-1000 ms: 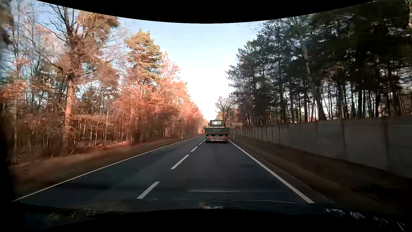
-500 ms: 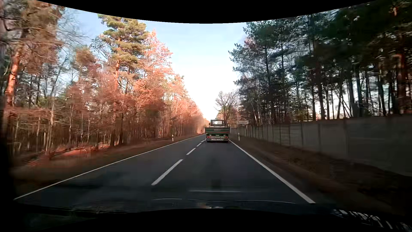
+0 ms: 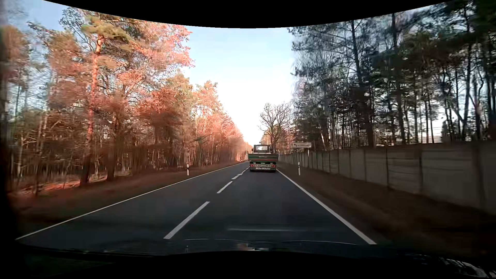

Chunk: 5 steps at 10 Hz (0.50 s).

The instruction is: Follow the waypoints while adhering to traffic rules and regulations

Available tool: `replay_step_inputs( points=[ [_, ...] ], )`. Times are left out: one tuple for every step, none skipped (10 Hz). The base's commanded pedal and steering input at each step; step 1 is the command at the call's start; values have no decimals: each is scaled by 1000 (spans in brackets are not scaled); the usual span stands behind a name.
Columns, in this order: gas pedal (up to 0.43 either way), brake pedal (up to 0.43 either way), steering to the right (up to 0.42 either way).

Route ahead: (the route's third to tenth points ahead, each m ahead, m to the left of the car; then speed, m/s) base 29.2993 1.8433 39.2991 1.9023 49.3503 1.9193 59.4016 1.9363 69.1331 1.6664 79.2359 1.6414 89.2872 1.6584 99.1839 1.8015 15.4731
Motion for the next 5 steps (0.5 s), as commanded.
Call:
replay_step_inputs(
  points=[
    [87,0,-1],
    [87,0,0],
    [87,0,0],
    [87,0,0],
    [87,0,0]
  ],
)
